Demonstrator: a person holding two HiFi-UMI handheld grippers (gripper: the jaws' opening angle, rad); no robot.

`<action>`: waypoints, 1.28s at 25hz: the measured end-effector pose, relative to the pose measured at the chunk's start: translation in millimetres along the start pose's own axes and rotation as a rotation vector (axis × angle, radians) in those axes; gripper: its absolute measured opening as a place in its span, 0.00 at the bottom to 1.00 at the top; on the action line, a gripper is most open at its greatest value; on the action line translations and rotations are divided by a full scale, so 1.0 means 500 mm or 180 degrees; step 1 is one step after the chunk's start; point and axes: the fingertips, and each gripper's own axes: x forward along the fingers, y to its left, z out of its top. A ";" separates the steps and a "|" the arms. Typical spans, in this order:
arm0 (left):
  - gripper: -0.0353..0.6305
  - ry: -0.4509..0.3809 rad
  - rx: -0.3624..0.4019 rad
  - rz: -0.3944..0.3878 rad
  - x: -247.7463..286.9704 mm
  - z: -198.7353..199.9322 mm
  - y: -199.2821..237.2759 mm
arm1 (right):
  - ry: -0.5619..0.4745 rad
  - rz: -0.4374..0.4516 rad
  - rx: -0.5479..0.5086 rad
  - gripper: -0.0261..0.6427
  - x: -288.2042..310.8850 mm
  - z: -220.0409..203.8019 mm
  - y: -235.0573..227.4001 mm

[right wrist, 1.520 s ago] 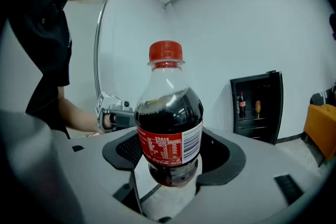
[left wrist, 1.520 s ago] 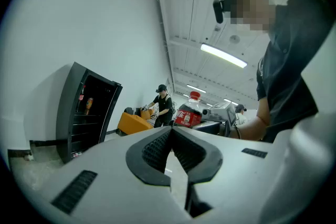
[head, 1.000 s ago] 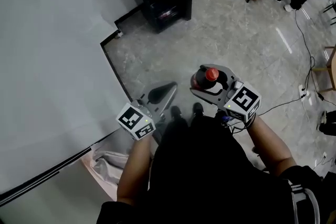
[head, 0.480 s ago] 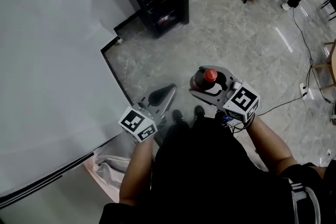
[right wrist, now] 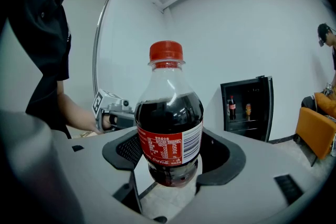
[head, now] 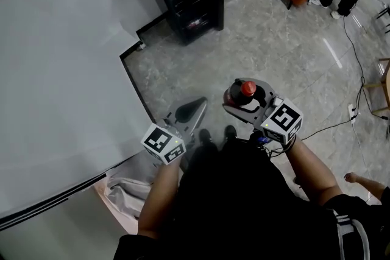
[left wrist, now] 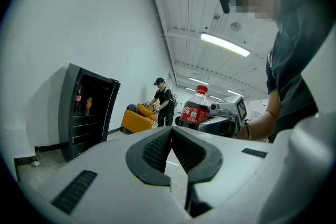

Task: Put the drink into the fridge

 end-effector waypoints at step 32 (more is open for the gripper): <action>0.07 -0.0054 0.0048 0.0188 0.009 -0.057 -0.010 | -0.0010 -0.0008 0.0043 0.53 -0.017 -0.064 -0.028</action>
